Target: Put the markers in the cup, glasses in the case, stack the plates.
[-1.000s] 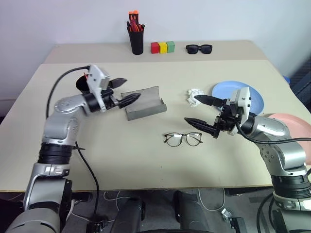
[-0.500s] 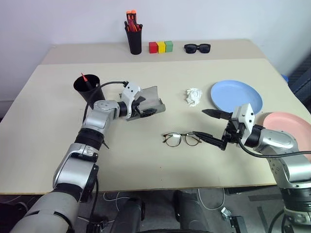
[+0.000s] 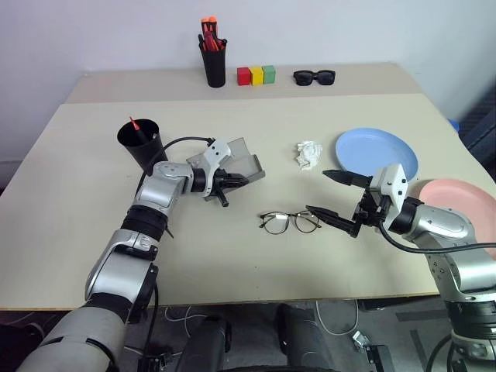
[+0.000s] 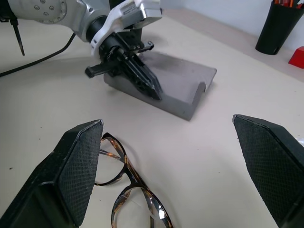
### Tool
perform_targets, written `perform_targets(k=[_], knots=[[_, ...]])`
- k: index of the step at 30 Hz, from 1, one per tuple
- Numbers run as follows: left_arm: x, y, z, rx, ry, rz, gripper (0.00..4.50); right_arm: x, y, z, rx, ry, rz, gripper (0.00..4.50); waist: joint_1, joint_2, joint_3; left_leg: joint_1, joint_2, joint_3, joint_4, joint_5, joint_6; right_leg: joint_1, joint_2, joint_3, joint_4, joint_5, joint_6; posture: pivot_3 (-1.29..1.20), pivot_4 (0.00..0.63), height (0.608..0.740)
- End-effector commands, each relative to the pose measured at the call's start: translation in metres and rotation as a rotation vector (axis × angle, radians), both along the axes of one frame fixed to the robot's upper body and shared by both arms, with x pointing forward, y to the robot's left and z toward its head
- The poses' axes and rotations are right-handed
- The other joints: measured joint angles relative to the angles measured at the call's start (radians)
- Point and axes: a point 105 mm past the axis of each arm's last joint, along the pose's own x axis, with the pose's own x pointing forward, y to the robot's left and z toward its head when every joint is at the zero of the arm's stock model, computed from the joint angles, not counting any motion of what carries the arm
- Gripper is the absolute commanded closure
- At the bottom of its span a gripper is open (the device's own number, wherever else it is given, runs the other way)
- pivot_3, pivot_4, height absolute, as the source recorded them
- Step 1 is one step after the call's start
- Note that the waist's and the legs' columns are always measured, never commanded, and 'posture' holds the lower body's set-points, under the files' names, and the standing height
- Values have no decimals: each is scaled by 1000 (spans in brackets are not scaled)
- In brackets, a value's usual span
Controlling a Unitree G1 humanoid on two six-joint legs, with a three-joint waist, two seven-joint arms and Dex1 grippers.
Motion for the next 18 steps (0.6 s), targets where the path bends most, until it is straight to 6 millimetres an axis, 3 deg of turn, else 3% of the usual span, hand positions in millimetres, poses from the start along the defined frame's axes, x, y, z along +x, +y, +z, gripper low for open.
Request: perform_targets(k=[1,12,18], knots=[[-13,9,7,-2,17,-84,4463,1,4,9,6,-48,18,0,-2,0,0,0,0,0,0,0,0,0,0,0,0,0,0,0,150,740],[-57,44,20,34,33,-414,4463,4,8,8,5,-45,43,0,6,0,0,-1,0,0,0,0,0,-1,0,0,0,0,0,0,150,740],[-61,52,5,151,34,-495,4463,4,8,9,1,-47,45,0,3,0,0,-1,0,0,0,0,0,-1,0,0,0,0,0,0,150,740]])
